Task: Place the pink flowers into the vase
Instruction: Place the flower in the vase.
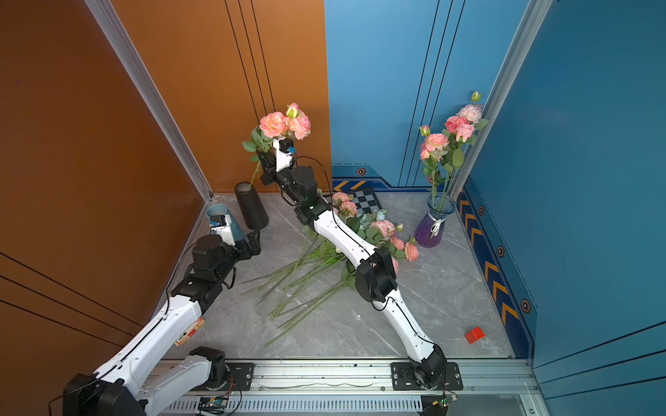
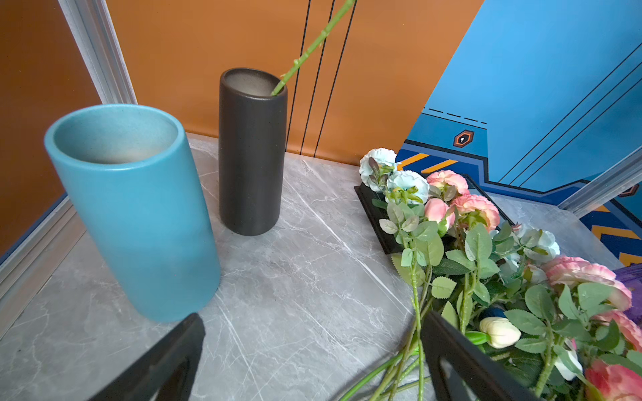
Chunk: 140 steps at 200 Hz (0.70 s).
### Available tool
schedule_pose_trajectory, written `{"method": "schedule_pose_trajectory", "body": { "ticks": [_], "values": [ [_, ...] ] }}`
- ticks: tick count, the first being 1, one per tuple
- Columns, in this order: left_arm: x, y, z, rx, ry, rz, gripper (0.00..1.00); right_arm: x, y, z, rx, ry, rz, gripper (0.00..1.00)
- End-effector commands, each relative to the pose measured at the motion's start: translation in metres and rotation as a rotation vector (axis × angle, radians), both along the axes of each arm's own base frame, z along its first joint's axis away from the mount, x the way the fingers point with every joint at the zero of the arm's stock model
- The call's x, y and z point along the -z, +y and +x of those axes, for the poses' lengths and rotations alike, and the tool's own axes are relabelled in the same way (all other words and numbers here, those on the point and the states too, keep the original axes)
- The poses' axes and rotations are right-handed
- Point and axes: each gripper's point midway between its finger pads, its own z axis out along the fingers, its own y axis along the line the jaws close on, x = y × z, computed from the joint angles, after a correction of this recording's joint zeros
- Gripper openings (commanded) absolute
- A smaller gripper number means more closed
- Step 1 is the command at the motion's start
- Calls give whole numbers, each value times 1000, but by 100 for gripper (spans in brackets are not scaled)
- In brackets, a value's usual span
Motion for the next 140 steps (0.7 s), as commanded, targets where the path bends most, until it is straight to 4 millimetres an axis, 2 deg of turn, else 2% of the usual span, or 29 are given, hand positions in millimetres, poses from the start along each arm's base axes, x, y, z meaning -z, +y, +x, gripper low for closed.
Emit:
{"method": "schedule_pose_trajectory", "body": {
  "ticks": [1,81,140],
  "values": [
    [-3,-6,2,29,-14,-8,99,-8,0,-2,18,-42,16,0],
    [-8,-16,4,58,-22,2,99,22,5,14,72,-15,28,1],
    [-10,-18,4,68,-26,7,99,28,9,14,85,-14,47,3]
  ]
}}
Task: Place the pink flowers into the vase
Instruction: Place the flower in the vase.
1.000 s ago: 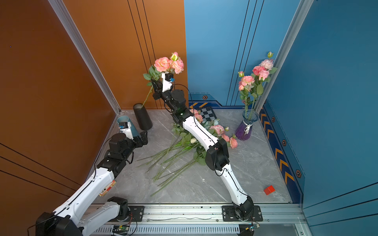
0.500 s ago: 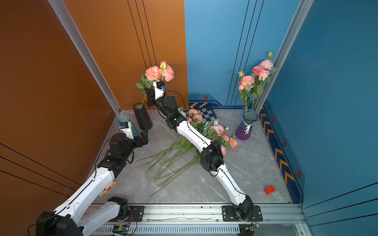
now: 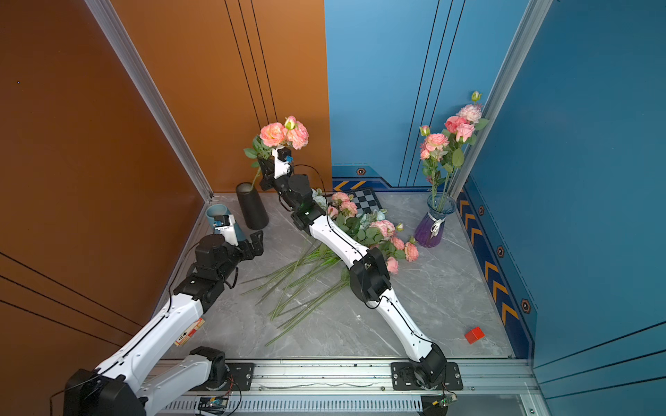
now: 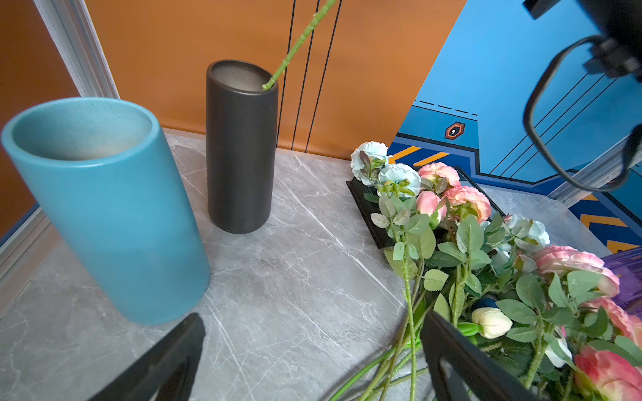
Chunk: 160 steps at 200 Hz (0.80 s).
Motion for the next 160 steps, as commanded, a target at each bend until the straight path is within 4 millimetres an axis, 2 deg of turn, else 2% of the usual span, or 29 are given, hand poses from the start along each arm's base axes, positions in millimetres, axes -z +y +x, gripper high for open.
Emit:
{"method": "schedule_pose_trajectory", "body": {
  "ticks": [1,78,143,160],
  "values": [
    [-13,-7,2,30,-33,5,99,-3,2,-3,19,-23,30,4],
    [-16,-11,2,39,-39,14,98,-1,5,-3,44,-34,36,6],
    [-16,-12,2,43,-38,16,99,3,5,-1,48,-32,36,15],
    [-16,-13,2,46,-38,16,99,2,6,-1,48,-34,36,21]
  ]
}}
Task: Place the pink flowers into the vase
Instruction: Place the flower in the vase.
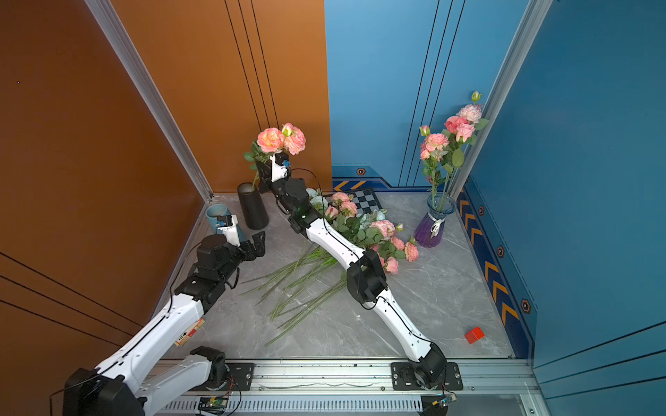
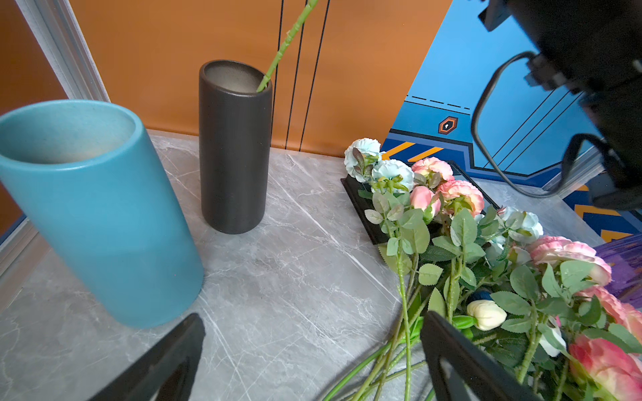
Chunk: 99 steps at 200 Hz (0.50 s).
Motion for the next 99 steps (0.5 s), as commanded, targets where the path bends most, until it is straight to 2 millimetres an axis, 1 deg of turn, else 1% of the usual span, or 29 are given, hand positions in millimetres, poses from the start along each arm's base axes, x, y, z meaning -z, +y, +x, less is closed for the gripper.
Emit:
{"method": "schedule_pose_trajectory", "body": {
  "ticks": [1,99],
  "values": [
    [-15,-6,3,23,-35,2,99,-6,-1,-1,23,-22,25,21],
    [-15,-8,4,26,-34,4,98,-4,-2,1,33,-23,25,26]
  ]
}}
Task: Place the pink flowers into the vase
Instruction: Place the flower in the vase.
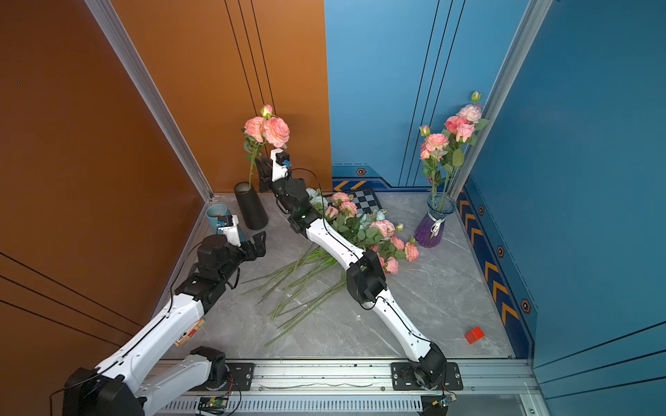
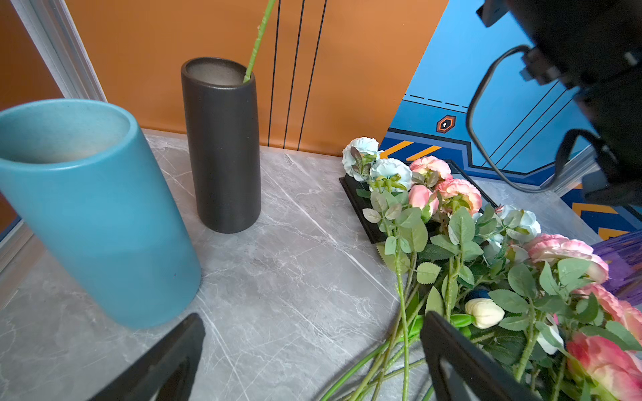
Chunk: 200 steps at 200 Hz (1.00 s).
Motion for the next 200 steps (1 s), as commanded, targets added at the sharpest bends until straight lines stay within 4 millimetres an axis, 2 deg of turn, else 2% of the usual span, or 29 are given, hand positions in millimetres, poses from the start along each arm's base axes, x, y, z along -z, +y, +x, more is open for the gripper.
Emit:
{"method": "schedule_pose_trajectory", "body": {
  "ticks": [1,39,78,112,140,200],
  "values": [
    [-15,-6,4,21,-35,3,99,-3,0,-2,13,-24,13,26],
    [-14,-4,4,17,-32,2,98,-6,0,-3,7,-22,15,34],
    [-15,0,5,3,-35,-2,99,-7,-4,-3,19,23,-9,61],
    [-16,4,5,-10,-41,-11,98,-7,-25,-3,37,70,-8,82],
    [-14,7,6,-15,-34,-19,99,-13,-42,-12,49,73,-10,99],
    [-14,19,9,-39,-30,-39,99,-22,-84,-32,103,99,-25,100]
  ]
}}
